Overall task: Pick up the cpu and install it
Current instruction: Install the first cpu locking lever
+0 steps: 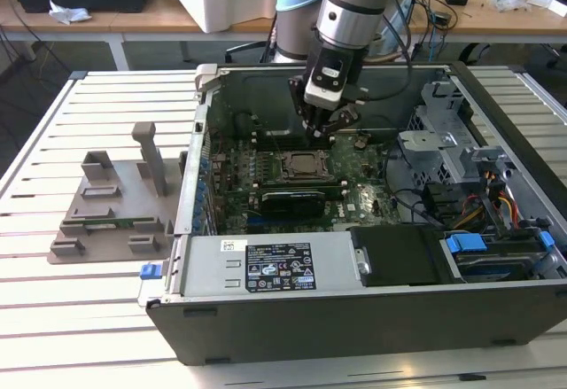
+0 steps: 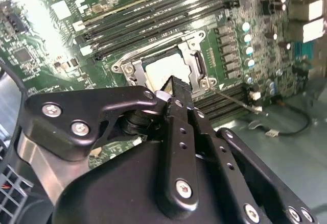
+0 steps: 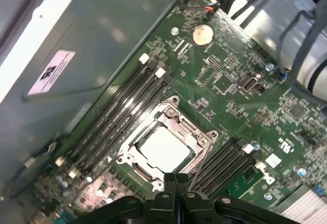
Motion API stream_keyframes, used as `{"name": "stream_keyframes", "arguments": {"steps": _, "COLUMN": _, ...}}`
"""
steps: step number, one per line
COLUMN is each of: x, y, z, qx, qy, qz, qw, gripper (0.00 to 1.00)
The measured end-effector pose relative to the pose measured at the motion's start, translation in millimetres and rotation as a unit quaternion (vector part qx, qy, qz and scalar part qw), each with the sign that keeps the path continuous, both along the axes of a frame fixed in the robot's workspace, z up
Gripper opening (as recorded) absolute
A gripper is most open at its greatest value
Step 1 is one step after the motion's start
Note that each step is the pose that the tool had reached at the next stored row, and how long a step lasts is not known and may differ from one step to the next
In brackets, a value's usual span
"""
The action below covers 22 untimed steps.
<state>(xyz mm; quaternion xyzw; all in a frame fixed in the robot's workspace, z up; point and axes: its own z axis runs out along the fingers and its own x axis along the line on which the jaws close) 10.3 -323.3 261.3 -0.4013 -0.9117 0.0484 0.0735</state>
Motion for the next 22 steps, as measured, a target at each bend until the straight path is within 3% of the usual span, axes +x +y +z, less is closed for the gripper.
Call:
{"name": "stream_keyframes", "arguments": {"steps": 4, "x": 0.1, "y": 0.0, "z": 0.0, "qx": 0.0, "qy": 0.0, "qz": 0.05, "qw": 0.9988, "gripper": 0.11}}
{"name": "stream_keyframes", "arguments": {"steps": 7, "x": 0.1, "y": 0.0, "z": 0.0, "qx": 0.0, "qy": 0.0, "qz": 0.08, "qw": 0.9968, "gripper": 0.11}}
{"name": "stream_keyframes", "arguments": {"steps": 11, "x": 0.1, "y": 0.0, "z": 0.0, "qx": 0.0, "qy": 0.0, "qz": 0.119, "qw": 0.9929, "gripper": 0.11}}
{"name": "stream_keyframes", "arguments": {"steps": 12, "x": 0.1, "y": 0.0, "z": 0.0, "qx": 0.0, "qy": 0.0, "qz": 0.133, "qw": 0.9911, "gripper": 0.11}}
{"name": "stream_keyframes", "arguments": {"steps": 13, "x": 0.1, "y": 0.0, "z": 0.0, "qx": 0.0, "qy": 0.0, "qz": 0.154, "qw": 0.9881, "gripper": 0.11}}
{"name": "stream_keyframes", "arguments": {"steps": 15, "x": 0.1, "y": 0.0, "z": 0.0, "qx": 0.0, "qy": 0.0, "qz": 0.17, "qw": 0.9854, "gripper": 0.11}}
{"name": "stream_keyframes", "arguments": {"steps": 16, "x": 0.1, "y": 0.0, "z": 0.0, "qx": 0.0, "qy": 0.0, "qz": 0.183, "qw": 0.9831, "gripper": 0.11}}
{"name": "stream_keyframes", "arguments": {"steps": 18, "x": 0.1, "y": 0.0, "z": 0.0, "qx": 0.0, "qy": 0.0, "qz": 0.199, "qw": 0.9801, "gripper": 0.11}}
{"name": "stream_keyframes", "arguments": {"steps": 20, "x": 0.1, "y": 0.0, "z": 0.0, "qx": 0.0, "qy": 0.0, "qz": 0.223, "qw": 0.9749, "gripper": 0.11}}
{"name": "stream_keyframes", "arguments": {"steps": 22, "x": 0.1, "y": 0.0, "z": 0.0, "qx": 0.0, "qy": 0.0, "qz": 0.238, "qw": 0.9713, "gripper": 0.11}}
